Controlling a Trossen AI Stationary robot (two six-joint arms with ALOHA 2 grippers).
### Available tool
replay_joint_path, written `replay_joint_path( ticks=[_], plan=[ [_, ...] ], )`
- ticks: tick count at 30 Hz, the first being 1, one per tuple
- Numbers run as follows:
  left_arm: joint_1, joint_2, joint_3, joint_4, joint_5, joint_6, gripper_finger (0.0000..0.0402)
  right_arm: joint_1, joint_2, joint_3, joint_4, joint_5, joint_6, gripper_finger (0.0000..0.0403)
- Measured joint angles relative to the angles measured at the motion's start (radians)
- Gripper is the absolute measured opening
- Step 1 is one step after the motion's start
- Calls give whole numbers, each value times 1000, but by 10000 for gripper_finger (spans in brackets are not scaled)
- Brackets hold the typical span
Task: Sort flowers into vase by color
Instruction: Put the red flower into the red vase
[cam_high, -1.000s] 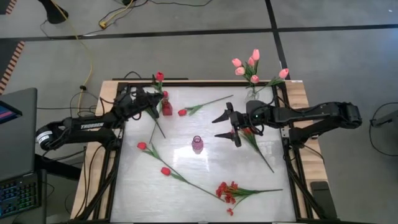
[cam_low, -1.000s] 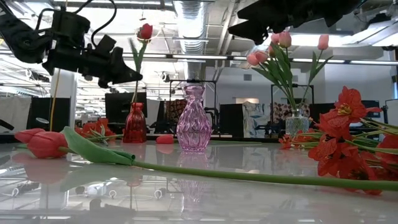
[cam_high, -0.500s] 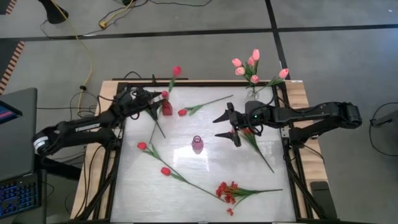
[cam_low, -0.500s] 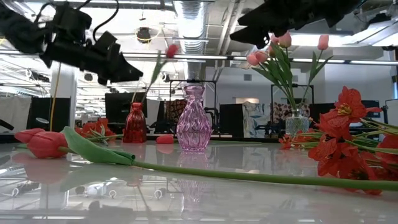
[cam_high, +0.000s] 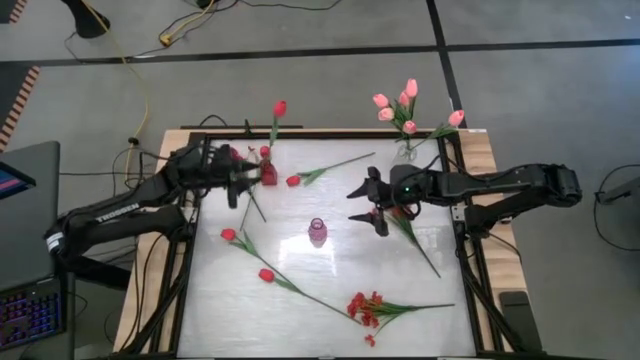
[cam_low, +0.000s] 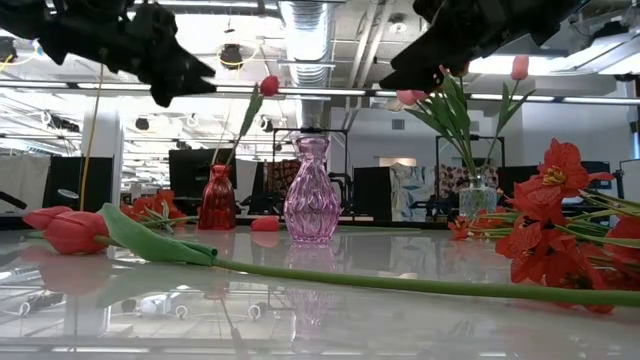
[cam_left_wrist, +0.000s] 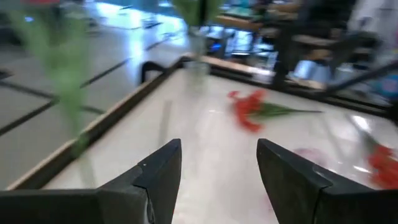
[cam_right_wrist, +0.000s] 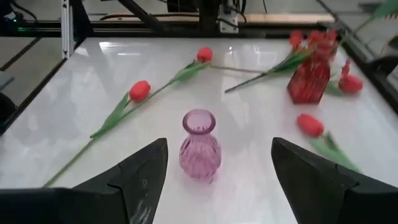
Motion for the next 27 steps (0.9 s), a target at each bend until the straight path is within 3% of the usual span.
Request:
replay_joint_path(
  ticks=[8,14,18,23,27],
  plan=[
    [-257,17,0,5,-56,8,197,115,1,1,-89,-14,33,314],
    [-494,85,0,60,-187,41,197,287,1,1,-120,221,39,309],
    [-614,138,0,105,-275,75,197,387,1,1,-119,377,169,306],
    [-702,194,0,142,-289,50,197,525,59,1,-106,549,355,306],
    [-761,235,0,159,-290,12,197,623,178,2,-9,625,475,306]
  ],
)
